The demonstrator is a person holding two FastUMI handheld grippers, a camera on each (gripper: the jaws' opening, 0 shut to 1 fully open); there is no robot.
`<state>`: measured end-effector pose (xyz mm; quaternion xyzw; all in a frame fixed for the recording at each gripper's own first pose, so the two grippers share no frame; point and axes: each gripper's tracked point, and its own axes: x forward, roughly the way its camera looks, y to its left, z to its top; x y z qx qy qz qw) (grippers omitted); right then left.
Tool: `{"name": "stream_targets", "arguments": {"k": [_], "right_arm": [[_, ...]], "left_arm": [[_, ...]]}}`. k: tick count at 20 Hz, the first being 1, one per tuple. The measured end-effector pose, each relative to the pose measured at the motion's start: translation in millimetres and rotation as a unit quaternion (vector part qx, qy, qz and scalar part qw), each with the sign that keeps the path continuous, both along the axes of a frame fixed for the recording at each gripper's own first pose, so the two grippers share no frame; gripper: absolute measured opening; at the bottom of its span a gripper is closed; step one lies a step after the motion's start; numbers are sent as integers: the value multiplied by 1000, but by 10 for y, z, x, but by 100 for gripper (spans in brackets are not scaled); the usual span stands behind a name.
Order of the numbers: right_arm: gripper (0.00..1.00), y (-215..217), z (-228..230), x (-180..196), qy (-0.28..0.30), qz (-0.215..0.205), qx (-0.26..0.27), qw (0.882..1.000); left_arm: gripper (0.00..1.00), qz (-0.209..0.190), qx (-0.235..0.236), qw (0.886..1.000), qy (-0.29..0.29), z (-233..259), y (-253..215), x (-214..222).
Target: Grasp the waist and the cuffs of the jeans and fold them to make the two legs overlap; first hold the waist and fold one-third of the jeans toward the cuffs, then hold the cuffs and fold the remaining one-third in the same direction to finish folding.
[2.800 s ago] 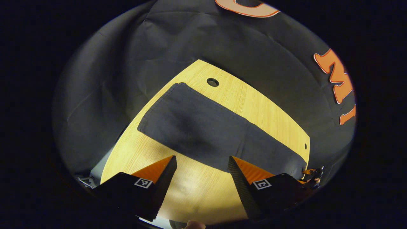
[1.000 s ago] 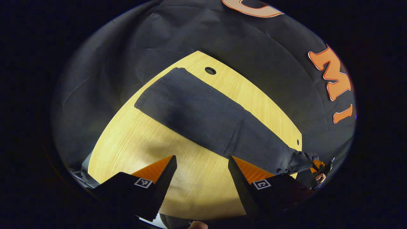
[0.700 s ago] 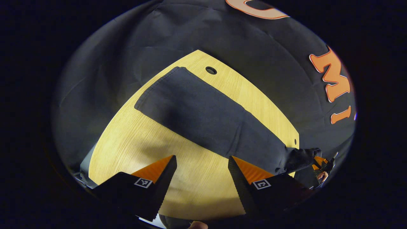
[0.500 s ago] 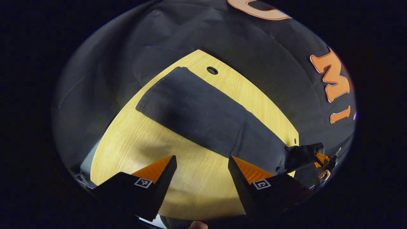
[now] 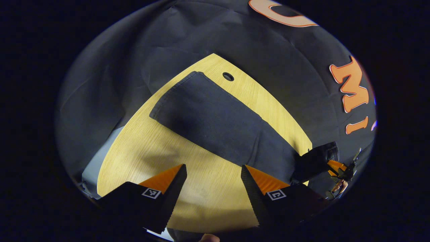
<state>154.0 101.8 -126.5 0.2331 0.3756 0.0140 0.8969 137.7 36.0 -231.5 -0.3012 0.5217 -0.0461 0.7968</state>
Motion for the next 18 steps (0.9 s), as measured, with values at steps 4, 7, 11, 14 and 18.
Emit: {"name": "stream_targets", "arguments": {"k": [4,7,11,14,18], "right_arm": [[19,194,-130,6,10,11,-26,1000],[18,387,-362,-9,32,27,-37,998],[19,646,-656,-68,65,35,-50,996],[32,835,-681,-104,88,46,1,995],[48,957,-658,-146,89,67,39,993]], "left_arm": [[98,11,-3,1000,1,16,12,26],[98,19,-3,1000,4,11,43,20],[98,26,2,1000,8,5,51,15],[98,30,3,999,10,0,67,18],[98,36,5,999,15,-2,78,19]]}}
